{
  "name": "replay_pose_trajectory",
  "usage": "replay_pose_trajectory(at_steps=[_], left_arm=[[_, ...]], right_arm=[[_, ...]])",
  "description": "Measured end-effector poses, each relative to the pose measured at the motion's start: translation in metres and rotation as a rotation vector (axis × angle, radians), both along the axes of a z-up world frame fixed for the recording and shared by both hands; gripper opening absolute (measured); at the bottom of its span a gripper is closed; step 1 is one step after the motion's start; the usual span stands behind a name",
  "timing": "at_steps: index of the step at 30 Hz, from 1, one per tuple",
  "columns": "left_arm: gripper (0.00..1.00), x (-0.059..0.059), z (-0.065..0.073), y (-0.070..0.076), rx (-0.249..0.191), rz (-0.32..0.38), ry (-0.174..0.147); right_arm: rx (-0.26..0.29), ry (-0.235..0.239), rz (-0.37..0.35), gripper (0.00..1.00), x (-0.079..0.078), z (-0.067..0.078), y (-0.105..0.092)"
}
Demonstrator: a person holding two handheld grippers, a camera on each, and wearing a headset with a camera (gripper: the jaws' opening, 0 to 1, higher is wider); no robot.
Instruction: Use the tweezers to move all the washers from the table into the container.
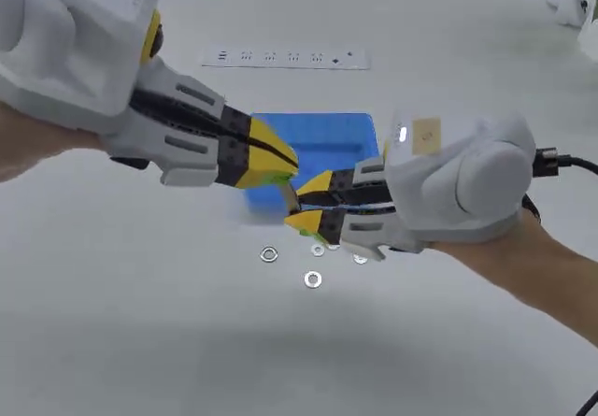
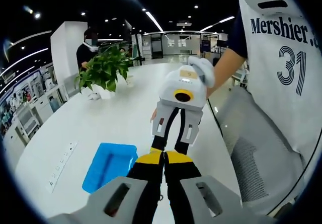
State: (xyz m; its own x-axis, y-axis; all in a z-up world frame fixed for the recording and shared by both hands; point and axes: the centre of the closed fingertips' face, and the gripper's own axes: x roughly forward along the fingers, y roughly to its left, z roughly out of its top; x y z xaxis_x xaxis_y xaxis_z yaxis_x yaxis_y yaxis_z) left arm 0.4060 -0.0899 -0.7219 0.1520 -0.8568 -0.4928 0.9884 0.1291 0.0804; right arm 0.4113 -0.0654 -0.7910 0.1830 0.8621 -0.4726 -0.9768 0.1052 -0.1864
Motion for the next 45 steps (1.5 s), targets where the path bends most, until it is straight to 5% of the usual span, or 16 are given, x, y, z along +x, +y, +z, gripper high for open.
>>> replay_pose_trajectory(at_steps=[10,17,45], left_arm=[[0.05,-0.027,-0.02,-0.012,0.037,-0.004,0.024],[0.05,-0.036,-0.03,-0.019,0.047,-0.012,0.035],[0.05,-0.023,-0.055,-0.028,0.07,-0.034,0.066]], right_arm=[[-0.045,0.035,0.018,0.12,-0.027,-0.029,-0.008],[-0.047,0.061,0.01,0.12,-0.033,-0.037,-0.013],[-0.064,0.109,-0.046,0.12,-0.019,-0.064,-0.018]])
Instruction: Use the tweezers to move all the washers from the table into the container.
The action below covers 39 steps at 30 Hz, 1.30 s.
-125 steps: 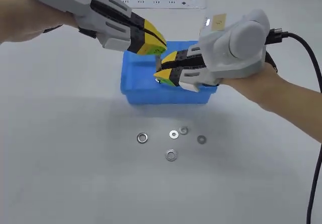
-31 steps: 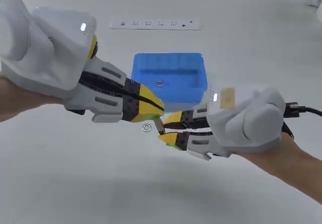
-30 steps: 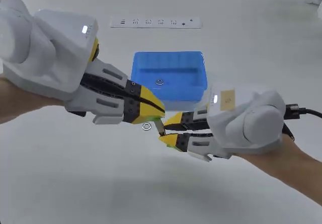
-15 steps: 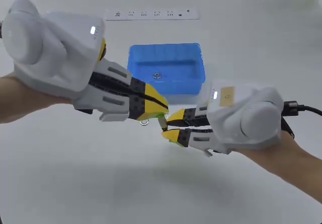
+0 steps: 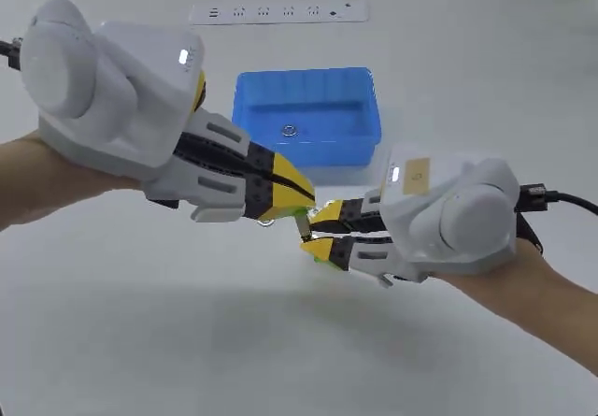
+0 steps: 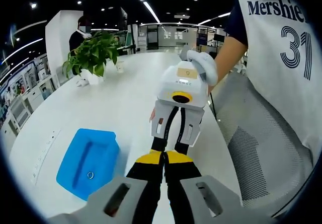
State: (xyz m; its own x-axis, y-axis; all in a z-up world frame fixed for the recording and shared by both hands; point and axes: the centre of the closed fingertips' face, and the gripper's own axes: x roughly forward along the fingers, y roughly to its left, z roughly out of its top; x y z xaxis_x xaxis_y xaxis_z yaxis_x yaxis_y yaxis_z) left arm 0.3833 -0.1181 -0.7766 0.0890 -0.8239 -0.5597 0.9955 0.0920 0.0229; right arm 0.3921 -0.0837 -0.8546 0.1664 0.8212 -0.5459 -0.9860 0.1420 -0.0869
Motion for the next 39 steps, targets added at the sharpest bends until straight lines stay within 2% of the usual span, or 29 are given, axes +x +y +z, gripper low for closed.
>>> replay_pose_trajectory(at_steps=[15,25,33,39], left_arm=[[0.05,0.0041,-0.0045,0.0017,-0.004,-0.011,0.029],[0.05,0.0054,-0.0065,0.0053,0.011,-0.016,0.022],[0.05,0.0063,-0.008,0.0074,0.016,-0.012,0.028],[0.05,0.0054,-0.0076,0.0084,0.023,-0.015,0.026]], right_arm=[[-0.014,0.011,0.008,0.12,0.0,-0.0062,-0.0014],[-0.008,0.015,0.009,0.12,-0.0002,-0.0031,0.0005],[-0.001,0.038,-0.008,0.1,-0.001,-0.0039,0.0011],[-0.007,0.034,-0.008,0.1,-0.0017,-0.0031,0.0018]])
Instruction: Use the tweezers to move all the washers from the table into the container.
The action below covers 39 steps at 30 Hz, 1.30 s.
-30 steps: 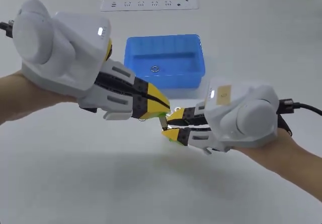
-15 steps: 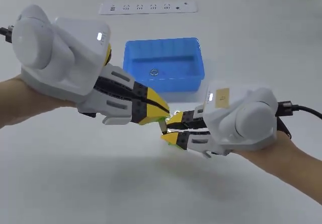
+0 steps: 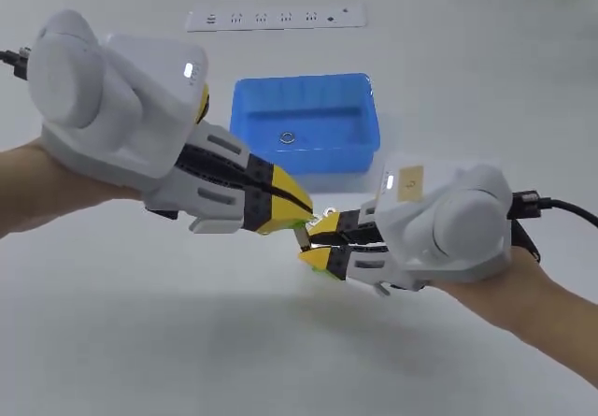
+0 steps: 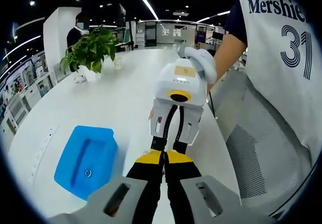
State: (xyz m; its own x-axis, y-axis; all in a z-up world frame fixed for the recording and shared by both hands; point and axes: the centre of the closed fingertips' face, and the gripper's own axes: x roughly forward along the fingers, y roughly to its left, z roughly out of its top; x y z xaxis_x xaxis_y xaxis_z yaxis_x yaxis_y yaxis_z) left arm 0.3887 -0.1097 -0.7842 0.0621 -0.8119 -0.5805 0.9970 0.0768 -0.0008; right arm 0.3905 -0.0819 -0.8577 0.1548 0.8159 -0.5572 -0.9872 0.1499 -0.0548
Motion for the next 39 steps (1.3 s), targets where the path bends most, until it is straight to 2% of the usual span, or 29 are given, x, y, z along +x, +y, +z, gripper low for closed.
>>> replay_pose_trajectory(at_steps=[5,10,20,25,28,39], left_arm=[[0.05,0.001,0.009,0.001,-0.015,0.012,0.0],[0.05,0.003,0.021,0.004,-0.021,0.017,-0.014],[0.05,0.015,0.05,0.006,-0.034,0.006,-0.067],[0.05,0.02,0.062,0.006,-0.035,-0.009,-0.093],[0.05,0.026,0.068,0.006,-0.018,-0.032,-0.113],[0.05,0.049,0.092,0.004,-0.022,-0.054,-0.183]], right_arm=[[0.015,-0.009,-0.005,0.1,0.001,0.009,0.001],[0.026,-0.032,-0.003,0.1,0.005,0.021,0.004],[0.057,-0.086,-0.012,0.1,0.021,0.051,0.007],[0.055,-0.118,-0.011,0.1,0.029,0.062,0.007],[0.051,-0.14,-0.012,0.1,0.037,0.069,0.006],[0.067,-0.218,-0.033,0.1,0.072,0.095,0.007]])
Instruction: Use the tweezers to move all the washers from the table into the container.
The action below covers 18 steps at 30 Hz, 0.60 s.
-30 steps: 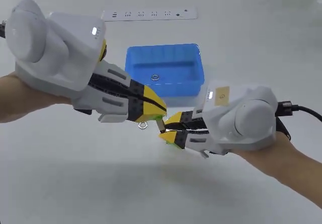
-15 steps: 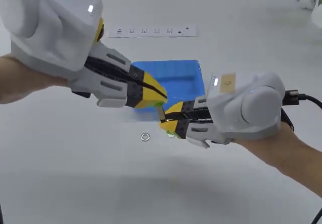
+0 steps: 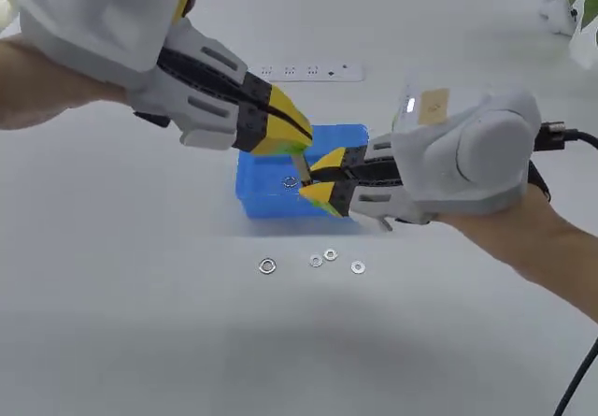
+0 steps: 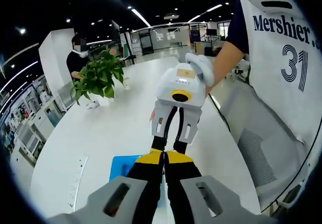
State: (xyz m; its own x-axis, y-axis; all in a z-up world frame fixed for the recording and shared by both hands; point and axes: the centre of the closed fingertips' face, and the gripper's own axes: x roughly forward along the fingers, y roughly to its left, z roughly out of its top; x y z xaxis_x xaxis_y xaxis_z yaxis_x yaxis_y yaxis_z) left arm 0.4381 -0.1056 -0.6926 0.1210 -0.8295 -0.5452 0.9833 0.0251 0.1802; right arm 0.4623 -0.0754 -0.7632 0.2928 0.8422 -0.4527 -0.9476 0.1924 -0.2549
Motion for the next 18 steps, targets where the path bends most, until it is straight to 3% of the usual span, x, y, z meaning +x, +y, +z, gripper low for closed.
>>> replay_pose_trajectory(at_steps=[8,10,12,13,16,18], left_arm=[[0.05,0.019,0.001,0.0,0.011,-0.006,-0.024],[0.05,0.037,-0.002,0.004,0.015,-0.007,-0.025],[0.05,0.035,-0.006,0.004,0.017,-0.006,-0.023],[0.05,0.044,-0.009,0.005,0.02,-0.006,-0.02],[0.05,0.051,-0.015,0.006,0.02,-0.004,-0.006],[0.05,0.064,-0.025,0.01,0.024,-0.005,-0.002]], right_arm=[[0.003,-0.018,-0.016,0.1,0.026,0.002,0.004],[0.002,-0.018,-0.019,0.1,0.032,0.0,0.004],[-0.001,-0.015,-0.021,0.1,0.038,-0.003,0.005],[-0.004,-0.013,-0.021,0.1,0.042,-0.006,0.006],[-0.002,0.001,-0.011,0.1,0.047,-0.015,0.009],[0.0,0.011,-0.01,0.1,0.051,-0.02,0.012]])
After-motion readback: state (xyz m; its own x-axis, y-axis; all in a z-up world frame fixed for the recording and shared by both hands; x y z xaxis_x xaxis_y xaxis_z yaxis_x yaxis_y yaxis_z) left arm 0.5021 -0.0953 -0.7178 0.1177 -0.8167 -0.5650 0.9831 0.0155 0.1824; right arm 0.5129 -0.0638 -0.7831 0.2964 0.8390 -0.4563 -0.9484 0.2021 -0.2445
